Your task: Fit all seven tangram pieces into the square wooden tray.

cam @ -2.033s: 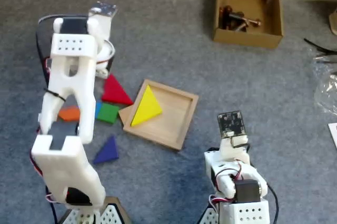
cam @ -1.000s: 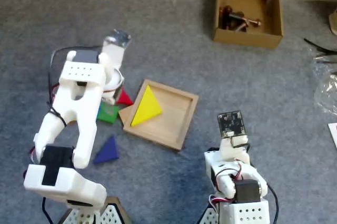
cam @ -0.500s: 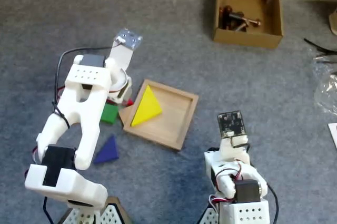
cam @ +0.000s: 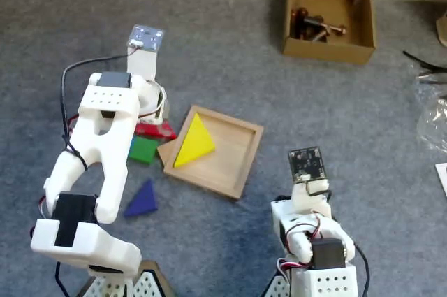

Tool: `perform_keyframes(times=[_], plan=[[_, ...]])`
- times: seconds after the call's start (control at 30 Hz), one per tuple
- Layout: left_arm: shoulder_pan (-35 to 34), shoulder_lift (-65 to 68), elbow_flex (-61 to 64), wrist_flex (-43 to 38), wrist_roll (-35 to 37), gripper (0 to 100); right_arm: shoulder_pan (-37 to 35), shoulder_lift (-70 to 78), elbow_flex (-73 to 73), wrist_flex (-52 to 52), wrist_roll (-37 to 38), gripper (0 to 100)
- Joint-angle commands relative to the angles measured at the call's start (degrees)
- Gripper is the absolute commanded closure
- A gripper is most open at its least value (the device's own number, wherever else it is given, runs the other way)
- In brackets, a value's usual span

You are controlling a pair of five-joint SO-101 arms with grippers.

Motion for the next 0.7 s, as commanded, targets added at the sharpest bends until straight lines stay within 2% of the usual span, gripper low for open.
perform_keyframes(times=[0.0,0.1,0.23,0.47,0.67], plan=[[-0.5,-2.6,0.0,-0.6,6.3,79,-0.6,-0.5,6.7,-1.0,-0.4,99.3],[-0.5,-2.6,2.5,-0.7,10.3,71,-0.6,-0.5,6.7,-1.0,-0.4,99.3],[-0.7,-2.7,4.9,-1.0,10.6,63,-0.6,-0.5,6.7,-1.0,-0.4,99.3],[-2.8,-2.7,5.2,-1.1,11.3,67,-0.6,-0.5,6.7,-1.0,-0.4,99.3],[-6.6,-2.7,6.1,-1.1,20.9,66,-0.6,-0.5,6.7,-1.0,-0.4,99.3]])
